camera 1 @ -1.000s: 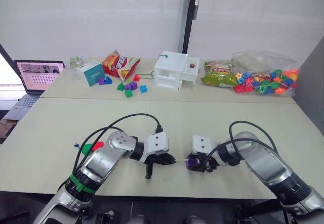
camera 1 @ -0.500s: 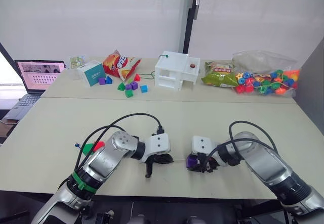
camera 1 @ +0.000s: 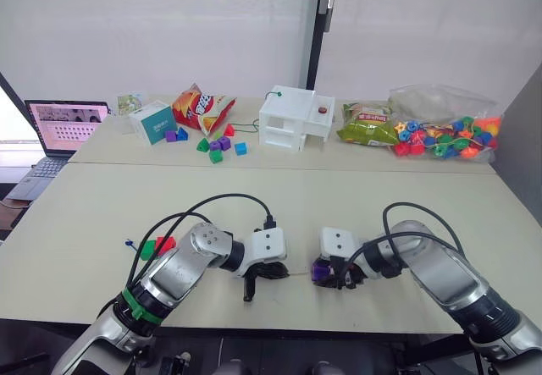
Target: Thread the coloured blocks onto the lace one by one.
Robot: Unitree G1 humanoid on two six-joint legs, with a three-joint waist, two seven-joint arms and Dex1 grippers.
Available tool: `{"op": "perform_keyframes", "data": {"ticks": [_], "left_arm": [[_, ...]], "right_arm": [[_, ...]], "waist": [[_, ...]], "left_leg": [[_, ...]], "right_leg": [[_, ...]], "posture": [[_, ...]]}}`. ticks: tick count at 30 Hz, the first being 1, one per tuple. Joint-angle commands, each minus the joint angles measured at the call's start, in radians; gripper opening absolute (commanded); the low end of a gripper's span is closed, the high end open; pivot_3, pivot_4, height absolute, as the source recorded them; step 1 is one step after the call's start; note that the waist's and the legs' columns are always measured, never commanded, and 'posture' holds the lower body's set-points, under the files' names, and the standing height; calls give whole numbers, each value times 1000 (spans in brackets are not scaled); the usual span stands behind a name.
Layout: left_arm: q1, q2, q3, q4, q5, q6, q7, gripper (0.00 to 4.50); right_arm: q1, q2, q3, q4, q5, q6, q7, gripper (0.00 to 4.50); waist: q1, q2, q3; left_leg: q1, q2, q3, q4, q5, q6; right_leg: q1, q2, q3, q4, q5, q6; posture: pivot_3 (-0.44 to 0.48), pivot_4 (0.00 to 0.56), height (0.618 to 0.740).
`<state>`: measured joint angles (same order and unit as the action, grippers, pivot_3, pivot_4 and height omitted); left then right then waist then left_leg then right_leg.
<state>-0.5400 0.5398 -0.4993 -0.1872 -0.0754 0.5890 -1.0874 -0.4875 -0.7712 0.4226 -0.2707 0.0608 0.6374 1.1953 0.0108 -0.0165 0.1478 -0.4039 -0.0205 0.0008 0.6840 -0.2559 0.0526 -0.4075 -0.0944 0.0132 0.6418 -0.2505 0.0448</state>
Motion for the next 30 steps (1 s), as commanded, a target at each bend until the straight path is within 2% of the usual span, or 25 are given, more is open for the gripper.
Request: {"op": "perform_keyframes", "data": {"ticks": [1,14,24,29,30], "left_arm": [[-23,-13,-5,-39,2,2,8,56],[-53,-69,-20,-27,-2,-7,25,56],[-67,-197,-7,6,-40,-19,70,56],[-40,-169,2,54,-15,-61,75,56],[-36,-164,17,54,-27,-64,71,363]], "right_arm": [[-5,-2,10,-27,6,-7,9,1371],[-6,1,12,-27,6,-2,6,1371],[-11,5,12,-21,5,1,1,1371],[-12,7,11,-20,2,5,-1,1371],[-10,6,10,-21,2,4,-1,1371]], "waist": [[0,0,0],[0,0,0],[1,0,0],[0,0,0],[0,0,0]], "left_leg": [[0,0,0,0,0,0],[0,0,0,0,0,0],[0,0,0,0,0,0],[0,0,0,0,0,0],[0,0,0,0,0,0]], "right_leg": [[0,0,0,0,0,0],[0,0,0,0,0,0],[0,0,0,0,0,0],[0,0,0,0,0,0],[0,0,0,0,0,0]], "posture": [[0,150,740],[0,150,740],[0,150,740],[0,150,740],[0,150,740]]}}
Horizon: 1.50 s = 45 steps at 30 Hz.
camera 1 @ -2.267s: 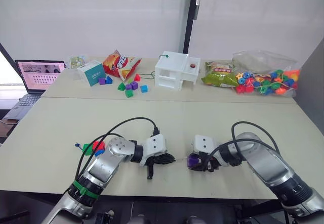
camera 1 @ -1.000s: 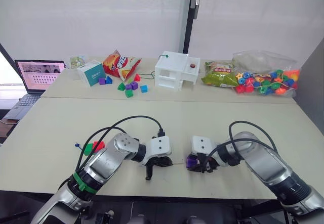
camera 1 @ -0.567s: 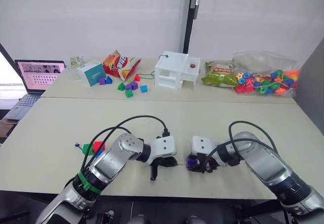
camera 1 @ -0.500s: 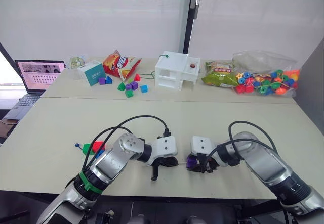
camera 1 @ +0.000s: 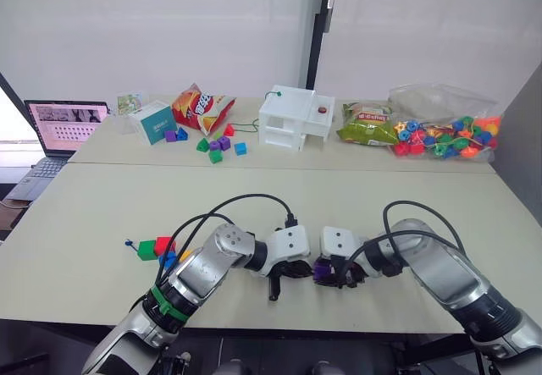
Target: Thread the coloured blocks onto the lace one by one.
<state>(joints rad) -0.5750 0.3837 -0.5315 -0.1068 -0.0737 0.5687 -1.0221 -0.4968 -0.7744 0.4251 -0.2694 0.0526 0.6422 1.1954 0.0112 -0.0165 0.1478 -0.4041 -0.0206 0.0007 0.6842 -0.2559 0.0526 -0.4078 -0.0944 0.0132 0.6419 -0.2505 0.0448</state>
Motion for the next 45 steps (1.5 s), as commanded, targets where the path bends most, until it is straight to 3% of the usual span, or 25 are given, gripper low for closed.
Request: {"op": "perform_keyframes", "data": {"ticks": [1,6,13,20,27,45], "left_arm": [[3,-4,69,-31,-46,-46,0,732],[26,49,128,-48,-80,-90,-32,2308],[90,164,141,-46,-86,-172,-111,2308],[105,127,100,83,-9,-286,-59,2308],[117,95,99,97,-11,-311,-60,114],[51,-20,60,78,9,-245,-29,25]], "right_arm": [[2,8,7,-24,10,0,-1,1371],[12,2,4,-26,12,2,-2,1371],[15,-4,3,-23,13,-1,-3,1371],[5,0,5,-23,14,5,-3,1371],[3,-5,4,-25,16,6,2,1371],[2,2,7,-18,11,8,-7,1371]], "waist": [[0,0,0],[0,0,0],[0,0,0],[1,0,0],[1,0,0],[0,0,0]], "left_leg": [[0,0,0,0,0,0],[0,0,0,0,0,0],[0,0,0,0,0,0],[0,0,0,0,0,0],[0,0,0,0,0,0],[0,0,0,0,0,0]], "right_leg": [[0,0,0,0,0,0],[0,0,0,0,0,0],[0,0,0,0,0,0],[0,-1,0,0,0,0],[0,-1,0,0,0,0],[0,0,0,0,0,0]], "posture": [[0,150,740],[0,150,740],[0,150,740],[0,150,740],[0,150,740],[0,150,740]]}}
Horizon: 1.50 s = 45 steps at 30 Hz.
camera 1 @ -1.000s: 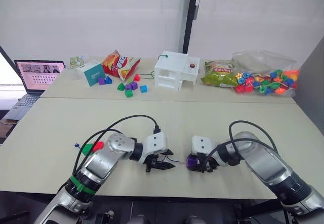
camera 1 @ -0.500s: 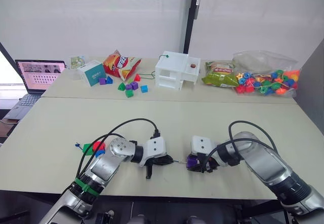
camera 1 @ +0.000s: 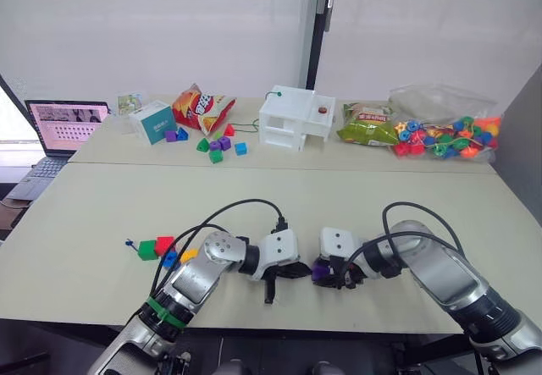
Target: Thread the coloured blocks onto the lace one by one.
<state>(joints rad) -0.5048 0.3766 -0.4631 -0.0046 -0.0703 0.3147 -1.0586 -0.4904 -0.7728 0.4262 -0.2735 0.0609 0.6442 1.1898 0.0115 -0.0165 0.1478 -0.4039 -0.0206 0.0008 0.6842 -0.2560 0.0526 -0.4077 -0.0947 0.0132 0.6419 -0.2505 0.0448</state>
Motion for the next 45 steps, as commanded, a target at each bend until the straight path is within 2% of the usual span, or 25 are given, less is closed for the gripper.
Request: {"op": "perform_keyframes", "data": {"ticks": [1,4,11,12,17,18,23,28,33,36,42,45], "left_arm": [[-21,-14,-8,-27,4,16,6,25],[-22,-8,9,-48,-14,67,2,25],[-13,39,32,-108,-62,134,-42,2161],[-14,47,31,-115,-62,135,-42,2537],[-19,66,22,-125,-51,128,-35,4159],[-23,66,19,-123,-50,127,-34,4200],[-54,13,-25,-84,-19,108,-5,4200],[-92,-56,-80,3,43,75,31,4200],[-112,-88,-102,70,90,53,62,4200],[-121,-93,-117,99,109,31,51,3428],[-121,-108,-121,117,128,15,52,1430],[-117,-101,-119,113,126,13,40,1337]], "right_arm": [[-6,2,7,-12,2,5,-2,1371],[-7,5,9,-9,-3,7,-8,1371],[-7,14,-3,-6,3,19,-25,1371],[-6,16,-14,-10,11,30,-31,2422],[5,1,-50,-45,40,61,-32,4099],[10,-8,-60,-56,45,67,-31,4460],[69,-96,-140,-126,88,76,-21,4485],[143,-160,-188,-112,87,21,-44,4485],[177,-151,-187,-93,78,-13,-69,4485],[186,-147,-179,-85,73,-27,-79,4500],[181,-136,-166,-67,64,-48,-94,4500],[177,-126,-156,-58,59,-59,-95,4500]], "waist": [[0,0,0],[0,0,0],[-1,0,0],[-1,0,0],[1,0,0],[1,0,0],[9,0,0],[7,0,0],[-2,0,0],[0,0,0],[3,0,0],[1,0,0]], "left_leg": [[0,0,0,0,0,0],[0,0,0,0,0,0],[0,0,0,0,0,0],[0,0,0,0,0,0],[0,0,0,0,0,0],[0,0,0,0,0,0],[-1,-1,0,0,0,0],[-1,-1,0,0,0,0],[-1,0,0,0,0,1],[0,0,0,1,0,0],[0,0,0,1,0,1],[0,0,0,1,0,1]], "right_leg": [[0,0,0,0,0,0],[0,0,0,0,0,0],[0,0,0,0,0,0],[0,0,0,0,0,0],[0,0,0,0,0,0],[0,0,0,0,0,0],[0,-2,0,0,0,0],[1,-1,0,-1,0,0],[0,0,1,0,0,0],[0,0,0,-1,0,0],[1,0,0,-1,0,0],[1,0,0,-1,0,0]], "posture": [[0,150,740],[0,150,740],[0,150,740],[0,150,740],[0,150,740],[0,150,740],[0,150,740],[0,150,740],[0,150,740],[0,150,740],[0,150,740],[0,150,740]]}}
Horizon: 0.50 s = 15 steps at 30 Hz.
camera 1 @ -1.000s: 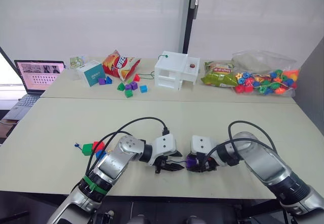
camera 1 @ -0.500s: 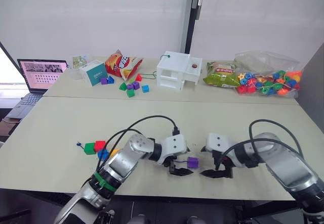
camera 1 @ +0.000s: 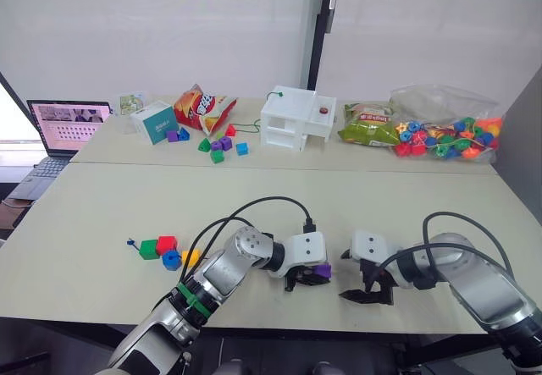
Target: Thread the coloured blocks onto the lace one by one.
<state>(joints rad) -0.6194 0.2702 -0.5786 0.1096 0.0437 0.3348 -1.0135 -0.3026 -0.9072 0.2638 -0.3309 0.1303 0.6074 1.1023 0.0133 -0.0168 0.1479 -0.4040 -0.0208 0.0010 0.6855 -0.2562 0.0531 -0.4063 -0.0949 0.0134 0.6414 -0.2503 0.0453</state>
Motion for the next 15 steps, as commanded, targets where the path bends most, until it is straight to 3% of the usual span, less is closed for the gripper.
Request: {"op": "perform_keyframes", "data": {"ticks": [1,2,5,15], "left_arm": [[-1,8,-3,-5,11,-6,-10,1337],[-2,8,-3,-4,11,-7,-12,1337],[-3,9,-1,-1,13,-9,-15,1337],[1,29,10,-11,8,-7,-31,1336]], "right_arm": [[-12,13,10,3,-12,-25,-9,4500],[-14,16,11,7,-14,-29,-8,4500],[-20,25,23,26,-28,-47,-9,3694],[-15,14,29,49,-38,-86,-7,298]], "waist": [[-1,0,0],[-1,0,0],[-1,0,0],[-1,0,0]], "left_leg": [[0,0,0,0,0,0],[0,0,0,0,0,0],[0,0,0,0,0,0],[2,0,0,0,0,0]], "right_leg": [[0,0,0,0,0,0],[0,0,0,0,0,0],[0,0,0,0,0,0],[2,0,0,0,0,0]], "posture": [[0,150,740],[0,150,740],[0,150,740],[0,150,740]]}}
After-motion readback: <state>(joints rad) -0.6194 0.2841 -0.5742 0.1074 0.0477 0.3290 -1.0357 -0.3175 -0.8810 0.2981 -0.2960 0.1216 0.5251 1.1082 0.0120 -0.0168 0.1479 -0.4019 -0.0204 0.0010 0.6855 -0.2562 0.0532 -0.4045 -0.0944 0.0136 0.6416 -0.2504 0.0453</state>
